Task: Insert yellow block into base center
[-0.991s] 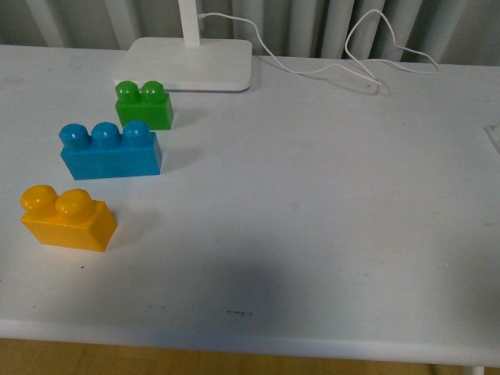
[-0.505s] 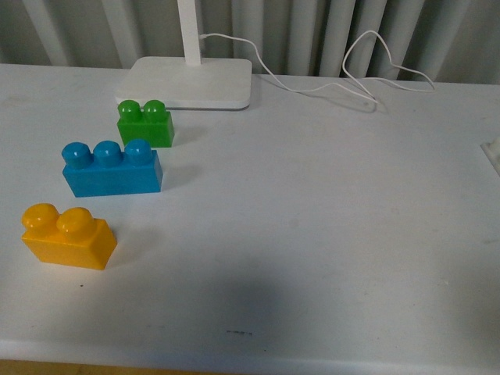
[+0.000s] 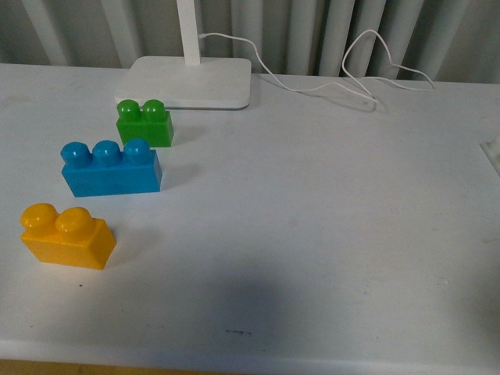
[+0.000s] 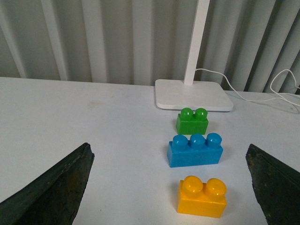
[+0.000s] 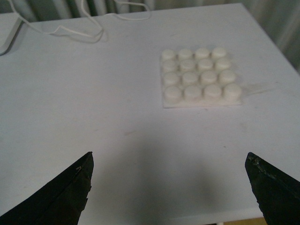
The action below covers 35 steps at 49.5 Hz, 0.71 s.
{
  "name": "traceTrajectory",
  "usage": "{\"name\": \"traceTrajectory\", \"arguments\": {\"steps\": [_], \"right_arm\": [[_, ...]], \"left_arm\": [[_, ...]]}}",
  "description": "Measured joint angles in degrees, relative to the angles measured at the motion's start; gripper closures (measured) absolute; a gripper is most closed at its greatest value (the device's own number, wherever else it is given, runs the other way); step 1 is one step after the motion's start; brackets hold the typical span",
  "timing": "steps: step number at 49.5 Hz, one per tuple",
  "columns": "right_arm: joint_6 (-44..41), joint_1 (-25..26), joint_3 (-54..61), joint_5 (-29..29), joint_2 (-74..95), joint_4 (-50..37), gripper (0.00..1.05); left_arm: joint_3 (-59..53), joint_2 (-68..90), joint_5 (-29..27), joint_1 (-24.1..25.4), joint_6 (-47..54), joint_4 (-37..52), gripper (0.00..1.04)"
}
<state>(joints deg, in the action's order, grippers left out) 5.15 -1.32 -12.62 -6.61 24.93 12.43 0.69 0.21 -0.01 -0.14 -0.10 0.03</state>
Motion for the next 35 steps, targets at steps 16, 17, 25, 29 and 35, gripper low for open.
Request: {"name": "traceTrajectory", "arguments": {"steps": [16,17,25,29,35], "right_arm": [[-5.42,4.98,-27.26,1.88,49.88,1.2,0.09],[-5.64,5.07,-28.02,1.75,51.1,1.4,0.09],[-8.22,5.77,-37.55,-0.96,63.93,2.86,0.09],[-9.46,6.36,-42.69,-1.75,69.48,4.59,0.09],[-11.28,7.67,-48.72,-4.33,75.49,5.25,0.09]], "left_arm": [[0.0,0.0,0.0,0.0,0.0,0.0,0.06],[0.0,0.0,0.0,0.0,0.0,0.0,0.06],[0.0,0.0,0.0,0.0,0.0,0.0,0.06],[0.0,0.0,0.0,0.0,0.0,0.0,0.06],[0.0,0.0,0.0,0.0,0.0,0.0,0.06]]}}
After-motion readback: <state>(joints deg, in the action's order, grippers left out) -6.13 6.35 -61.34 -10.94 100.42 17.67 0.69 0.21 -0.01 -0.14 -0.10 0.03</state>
